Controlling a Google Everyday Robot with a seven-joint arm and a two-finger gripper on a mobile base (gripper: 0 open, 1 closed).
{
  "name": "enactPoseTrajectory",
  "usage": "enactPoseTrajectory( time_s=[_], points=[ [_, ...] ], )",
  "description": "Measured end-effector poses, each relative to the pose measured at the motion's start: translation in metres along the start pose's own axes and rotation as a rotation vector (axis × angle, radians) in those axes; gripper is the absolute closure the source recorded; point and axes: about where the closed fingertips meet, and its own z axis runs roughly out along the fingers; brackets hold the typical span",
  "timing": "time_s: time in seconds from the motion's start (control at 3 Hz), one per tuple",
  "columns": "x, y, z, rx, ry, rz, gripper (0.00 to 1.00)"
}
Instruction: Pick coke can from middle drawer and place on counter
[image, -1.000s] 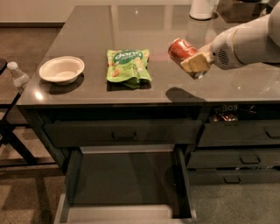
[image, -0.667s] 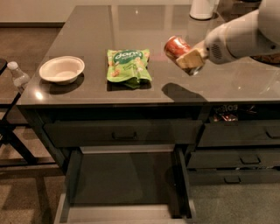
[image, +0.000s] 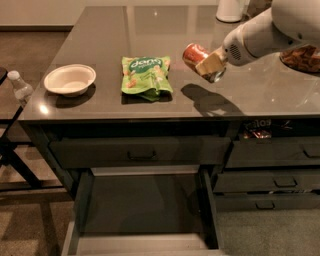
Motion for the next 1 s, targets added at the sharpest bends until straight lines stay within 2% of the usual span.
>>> enactPoseTrajectory(
  time_s=[0.67,1.0],
  points=[
    [0.019,-0.007,0.028,-0.052,0.045,0.026,1.0],
    [0.026,-0.002,0.038,-0.095,0.063,0.027,1.0]
  ],
)
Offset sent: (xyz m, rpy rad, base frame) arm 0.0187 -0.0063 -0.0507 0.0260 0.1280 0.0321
